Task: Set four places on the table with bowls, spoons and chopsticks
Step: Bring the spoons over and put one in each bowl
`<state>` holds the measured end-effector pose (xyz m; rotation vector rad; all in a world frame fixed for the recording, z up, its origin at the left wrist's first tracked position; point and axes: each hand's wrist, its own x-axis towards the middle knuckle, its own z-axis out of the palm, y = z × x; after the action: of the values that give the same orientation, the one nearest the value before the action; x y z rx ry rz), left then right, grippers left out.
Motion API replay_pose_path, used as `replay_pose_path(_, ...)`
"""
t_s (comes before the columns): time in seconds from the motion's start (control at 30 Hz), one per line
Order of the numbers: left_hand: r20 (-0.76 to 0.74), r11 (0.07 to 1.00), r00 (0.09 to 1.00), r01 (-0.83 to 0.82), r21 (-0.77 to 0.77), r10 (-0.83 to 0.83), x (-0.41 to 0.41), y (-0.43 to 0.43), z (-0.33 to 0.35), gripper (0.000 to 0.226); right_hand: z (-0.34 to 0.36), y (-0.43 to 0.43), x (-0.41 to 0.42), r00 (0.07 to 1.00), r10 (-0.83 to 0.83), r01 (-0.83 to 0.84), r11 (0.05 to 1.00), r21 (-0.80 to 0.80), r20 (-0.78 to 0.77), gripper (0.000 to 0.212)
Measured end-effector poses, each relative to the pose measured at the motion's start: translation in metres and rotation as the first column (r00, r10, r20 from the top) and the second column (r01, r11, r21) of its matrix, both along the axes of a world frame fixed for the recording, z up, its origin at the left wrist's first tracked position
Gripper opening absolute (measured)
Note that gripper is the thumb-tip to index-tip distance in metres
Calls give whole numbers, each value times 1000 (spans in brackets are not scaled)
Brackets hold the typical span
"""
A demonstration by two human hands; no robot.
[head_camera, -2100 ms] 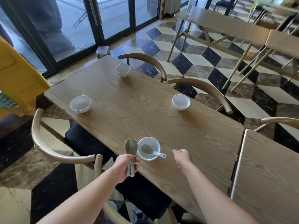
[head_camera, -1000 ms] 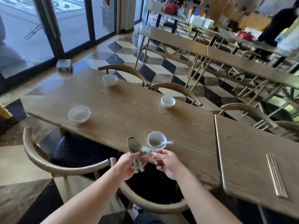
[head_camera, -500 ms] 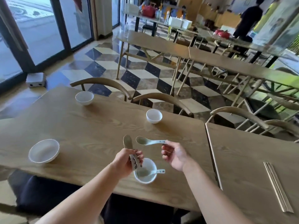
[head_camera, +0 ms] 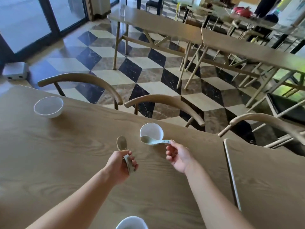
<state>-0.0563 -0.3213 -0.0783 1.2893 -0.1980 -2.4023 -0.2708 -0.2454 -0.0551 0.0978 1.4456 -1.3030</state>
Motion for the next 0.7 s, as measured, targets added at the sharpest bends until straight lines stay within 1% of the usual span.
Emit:
replay_pose_path(0.13,36,1000,999,-17,9,16,-13,-21,-16,19,-21,-21,-18,999,-26,26,1000,8,29,11)
replay_pose_path(0.33,70,1000,998,7,2,-7,-17,-25,-30,19,-41,-38,-29,997,-21,21,1000,9,71,11)
replay_pose_path(0.47,84,1000,996,23,-2,-23,-15,-22,-34,17,-47,-39,-30,997,-36,34,999,27,64,15)
replay_pose_path(0.7,102,997,993,60,-41,-55,-11,-18,-28,11,-41,-36,-22,994,-94,91,994,54,48,9)
